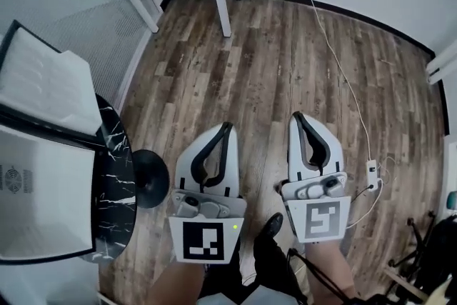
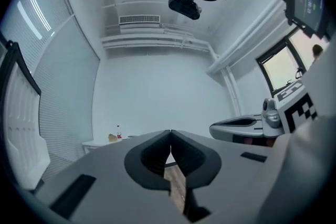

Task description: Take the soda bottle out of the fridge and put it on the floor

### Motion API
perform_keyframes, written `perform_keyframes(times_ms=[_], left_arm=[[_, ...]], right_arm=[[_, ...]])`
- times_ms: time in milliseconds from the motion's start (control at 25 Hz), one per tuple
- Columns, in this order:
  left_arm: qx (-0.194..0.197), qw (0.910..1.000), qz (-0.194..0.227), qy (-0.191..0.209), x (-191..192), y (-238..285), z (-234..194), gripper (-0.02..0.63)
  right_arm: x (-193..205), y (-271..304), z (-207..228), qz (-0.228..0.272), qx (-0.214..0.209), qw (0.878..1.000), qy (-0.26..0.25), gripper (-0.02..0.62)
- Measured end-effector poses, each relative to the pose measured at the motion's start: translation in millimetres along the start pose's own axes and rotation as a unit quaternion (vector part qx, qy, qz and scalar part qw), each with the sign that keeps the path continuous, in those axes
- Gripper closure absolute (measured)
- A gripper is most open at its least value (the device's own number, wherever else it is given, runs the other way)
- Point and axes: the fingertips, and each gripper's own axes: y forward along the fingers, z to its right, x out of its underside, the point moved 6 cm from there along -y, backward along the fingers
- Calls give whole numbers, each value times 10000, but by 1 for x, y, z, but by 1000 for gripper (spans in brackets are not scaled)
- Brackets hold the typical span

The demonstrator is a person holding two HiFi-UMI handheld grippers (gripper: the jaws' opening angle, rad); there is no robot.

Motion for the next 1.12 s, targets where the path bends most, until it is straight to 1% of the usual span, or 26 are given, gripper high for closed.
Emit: perform_keyframes(times_ms=[200,360,480,680,800,1120], left_arm=[[-424,9990,146,-29,-74,-23,-29,589],[-580,9971,482,31,-122,-39,-45,589],[-685,9952,693,6,-148,-53,-53,589],[-736,9938,825,116,-168,-69,-64,589],[-738,9932,896,96,-176,-77,-68,589],[-742,9906,1128,212,-196,-92,-75,589]], right_arm=[[-94,5,-12,343,-214,9990,-202,583],[-147,4,-26,565,-395,9969,-372,583],[-177,2,-40,782,-494,9945,-488,583],[-204,0,-56,962,-566,9919,-605,583],[-215,-3,-64,1036,-556,9910,-636,583],[-235,-9,-76,1175,-535,9888,-749,584]])
